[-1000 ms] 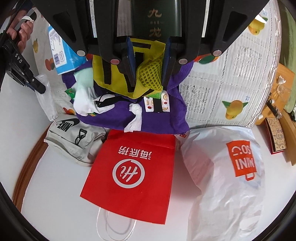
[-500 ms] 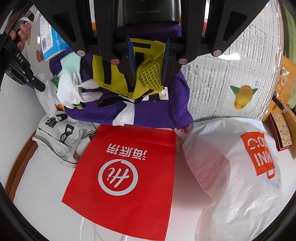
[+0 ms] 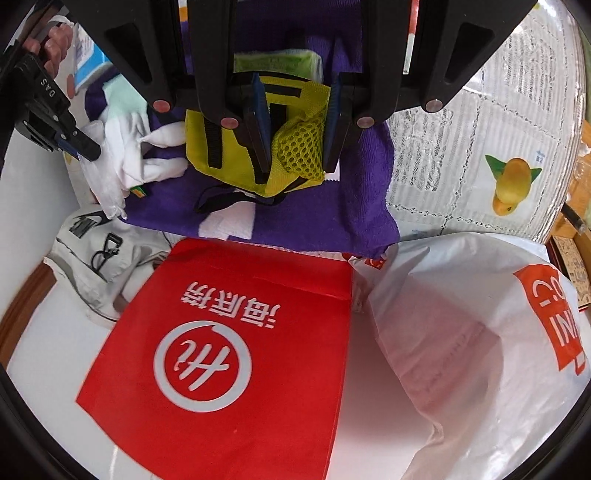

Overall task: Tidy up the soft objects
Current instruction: 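Lower the yellow bag and mesh net onto the purple towel and open both tools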

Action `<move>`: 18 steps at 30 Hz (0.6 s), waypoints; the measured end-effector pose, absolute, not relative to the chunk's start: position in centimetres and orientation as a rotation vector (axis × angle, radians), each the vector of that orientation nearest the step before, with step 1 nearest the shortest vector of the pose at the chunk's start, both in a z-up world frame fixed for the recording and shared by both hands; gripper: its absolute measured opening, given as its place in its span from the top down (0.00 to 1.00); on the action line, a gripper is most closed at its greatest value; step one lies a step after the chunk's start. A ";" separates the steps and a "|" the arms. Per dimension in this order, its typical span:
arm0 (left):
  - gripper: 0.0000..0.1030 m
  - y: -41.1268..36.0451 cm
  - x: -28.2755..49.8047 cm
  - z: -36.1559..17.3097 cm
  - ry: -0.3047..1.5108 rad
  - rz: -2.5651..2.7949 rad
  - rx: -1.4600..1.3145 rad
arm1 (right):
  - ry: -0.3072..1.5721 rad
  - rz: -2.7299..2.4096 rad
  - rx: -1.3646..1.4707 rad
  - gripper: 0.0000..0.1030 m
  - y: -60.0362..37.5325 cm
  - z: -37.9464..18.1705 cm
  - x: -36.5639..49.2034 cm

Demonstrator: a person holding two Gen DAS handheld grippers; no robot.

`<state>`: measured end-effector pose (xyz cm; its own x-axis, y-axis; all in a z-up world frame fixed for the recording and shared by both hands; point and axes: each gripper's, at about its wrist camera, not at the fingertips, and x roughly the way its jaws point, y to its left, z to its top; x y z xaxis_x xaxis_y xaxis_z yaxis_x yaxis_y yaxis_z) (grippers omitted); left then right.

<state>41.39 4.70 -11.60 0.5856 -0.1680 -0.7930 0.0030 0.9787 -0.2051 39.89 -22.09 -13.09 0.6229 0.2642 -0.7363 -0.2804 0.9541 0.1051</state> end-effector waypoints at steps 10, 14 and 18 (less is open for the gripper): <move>0.75 4.8 42.6 -13.2 0.989 -0.092 -0.180 | 0.905 0.330 0.008 0.87 -22.7 -14.6 40.8; 0.74 4.6 42.6 -13.0 0.993 -0.100 -0.158 | 0.880 0.339 -0.027 0.71 -22.3 -14.0 40.2; 0.51 4.6 42.4 -12.4 0.983 -0.077 -0.137 | 0.852 0.350 -0.042 0.55 -22.4 -13.2 39.6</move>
<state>42.40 4.64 -12.41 0.5530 -0.1268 -0.8235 0.0031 0.9887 -0.1502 39.56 -22.40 -13.21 0.6052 0.2853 -0.7432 -0.3189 0.9423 0.1021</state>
